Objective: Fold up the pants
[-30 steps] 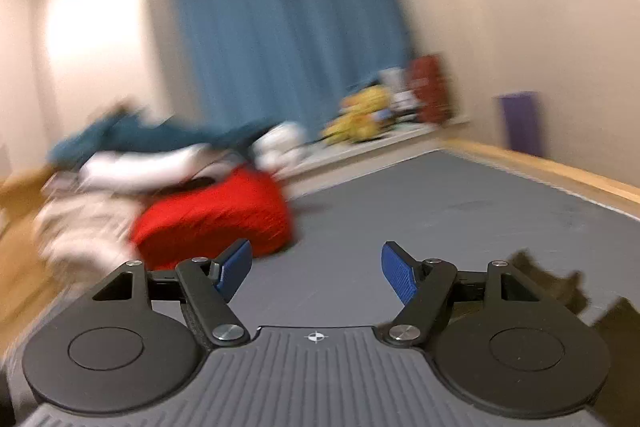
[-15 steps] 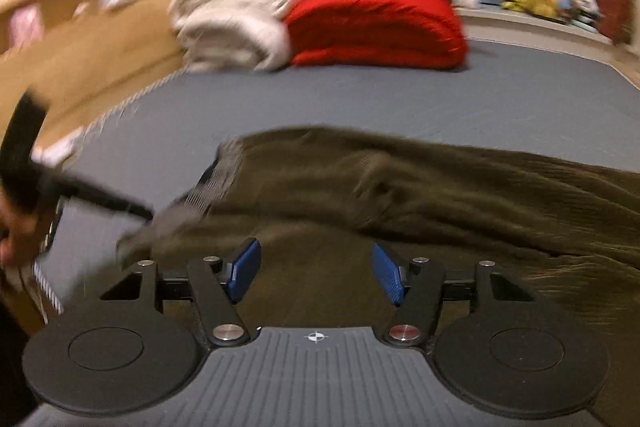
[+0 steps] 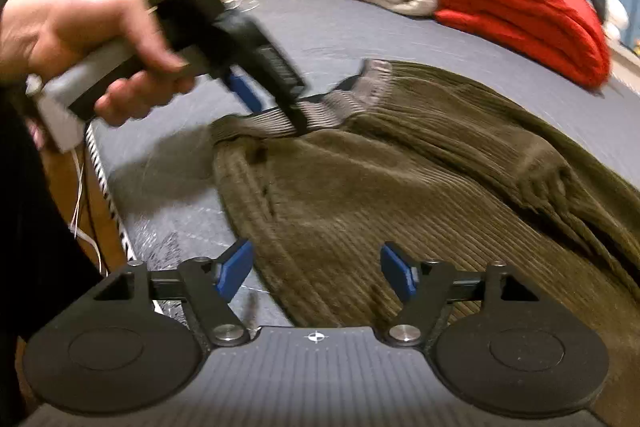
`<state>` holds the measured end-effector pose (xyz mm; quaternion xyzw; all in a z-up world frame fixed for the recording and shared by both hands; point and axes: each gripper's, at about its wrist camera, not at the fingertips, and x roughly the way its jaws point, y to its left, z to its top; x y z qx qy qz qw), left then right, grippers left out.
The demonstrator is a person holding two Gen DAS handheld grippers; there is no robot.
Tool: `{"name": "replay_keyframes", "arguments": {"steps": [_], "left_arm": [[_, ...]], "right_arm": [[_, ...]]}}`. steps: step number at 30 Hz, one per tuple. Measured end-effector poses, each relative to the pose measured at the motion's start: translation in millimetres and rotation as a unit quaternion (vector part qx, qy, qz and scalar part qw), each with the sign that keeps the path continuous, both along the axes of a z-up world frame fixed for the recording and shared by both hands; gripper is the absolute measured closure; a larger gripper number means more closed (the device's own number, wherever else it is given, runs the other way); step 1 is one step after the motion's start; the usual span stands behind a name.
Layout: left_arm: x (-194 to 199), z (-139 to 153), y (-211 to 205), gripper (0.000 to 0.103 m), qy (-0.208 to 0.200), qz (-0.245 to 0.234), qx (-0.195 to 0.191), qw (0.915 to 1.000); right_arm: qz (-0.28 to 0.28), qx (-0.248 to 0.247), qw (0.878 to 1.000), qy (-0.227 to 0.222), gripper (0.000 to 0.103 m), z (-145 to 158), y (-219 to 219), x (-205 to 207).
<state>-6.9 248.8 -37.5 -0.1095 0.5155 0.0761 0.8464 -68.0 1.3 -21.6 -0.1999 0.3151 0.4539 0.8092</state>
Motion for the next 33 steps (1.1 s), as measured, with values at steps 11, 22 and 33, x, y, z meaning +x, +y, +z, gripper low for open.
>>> {"name": "replay_keyframes", "arguments": {"steps": [11, 22, 33], "left_arm": [[12, -15, -5, 0.020, 0.011, -0.024, 0.003, 0.9996], [13, -14, -10, 0.031, 0.009, -0.039, 0.010, 0.9991], [5, 0, -20, 0.075, -0.011, -0.068, 0.031, 0.9971]], "right_arm": [[0.071, -0.048, 0.996, -0.020, 0.027, -16, 39, -18], [0.058, -0.067, 0.995, -0.039, 0.030, -17, 45, -15], [0.065, -0.061, 0.995, -0.044, 0.085, -16, 48, -5]]}}
